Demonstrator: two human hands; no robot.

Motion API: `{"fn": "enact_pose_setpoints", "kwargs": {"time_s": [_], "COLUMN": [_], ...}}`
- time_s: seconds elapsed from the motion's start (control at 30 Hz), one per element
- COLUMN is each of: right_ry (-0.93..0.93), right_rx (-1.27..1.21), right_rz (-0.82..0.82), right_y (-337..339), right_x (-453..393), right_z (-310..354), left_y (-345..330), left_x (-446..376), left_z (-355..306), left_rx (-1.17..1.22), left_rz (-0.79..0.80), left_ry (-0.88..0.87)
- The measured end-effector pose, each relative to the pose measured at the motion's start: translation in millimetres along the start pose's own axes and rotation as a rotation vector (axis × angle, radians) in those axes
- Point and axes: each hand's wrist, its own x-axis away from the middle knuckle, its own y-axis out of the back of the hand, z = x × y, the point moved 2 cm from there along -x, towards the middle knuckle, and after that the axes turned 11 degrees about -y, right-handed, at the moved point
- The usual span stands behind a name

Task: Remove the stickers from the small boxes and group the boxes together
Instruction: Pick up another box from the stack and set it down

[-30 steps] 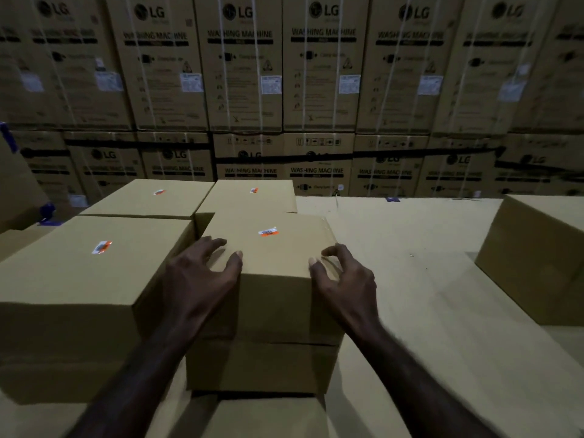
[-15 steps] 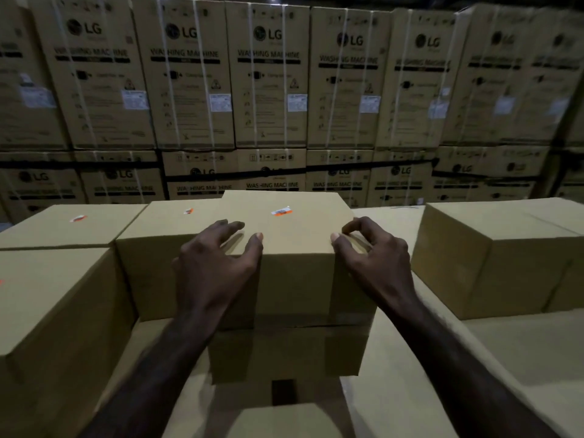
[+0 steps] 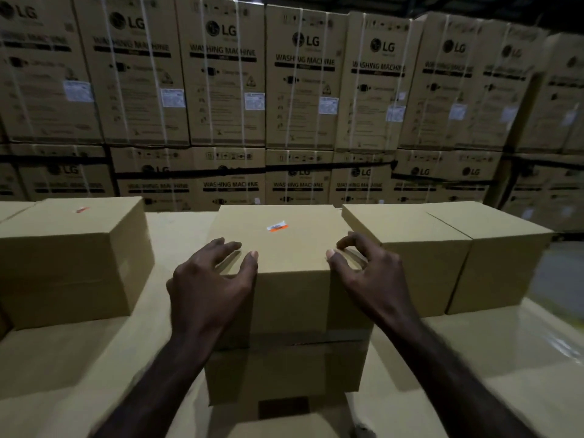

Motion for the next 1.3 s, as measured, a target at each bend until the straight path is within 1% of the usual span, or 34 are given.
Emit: {"fn": "enact_pose_setpoints", "kwargs": {"time_s": [0.13,0.33,0.57,0.67,0.83,0.93,1.07,1.1,1.2,1.3], "right_ry": [-0.048,-0.086,-0.046,-0.038,-0.094,-0.081,-0.075,-0.063,-0.044,-0.084], "right_rx": [-0.01,-0.05,-0.049,-0.036,0.033,0.139,0.457,0.499,0.453,0.344], "right_rz": [0.046,0.103,0.098,0.096,0.131,0.153,0.282,0.312,0.364,0.447], "right_y": [18,17,8,2,-4,-1,-6,-11,-30,-53], "right_x": [3,16,27,37,48,45,19,10,-12,-29], "right_z": [-37,-69,-70,-68,-64,-54,-33,-26,-8,-4], "left_y": [-28,-48,-47,-45,-37,-35,-44,-48,-65,-77], "left_x": [18,37,54,60,66,60,28,18,-5,-11], "left_z": [-24,-28,-19,-8,9,17,23,26,34,38], "left_rx": [-0.008,-0.071,-0.053,-0.049,-0.015,-0.015,-0.12,-0.121,-0.169,-0.286], "left_rz": [0.051,0.112,0.084,0.117,0.173,0.277,0.574,0.643,0.77,0.822], "left_ry": [0.049,0.081,0.108,0.129,0.131,0.123,0.072,0.041,-0.072,-0.14]}}
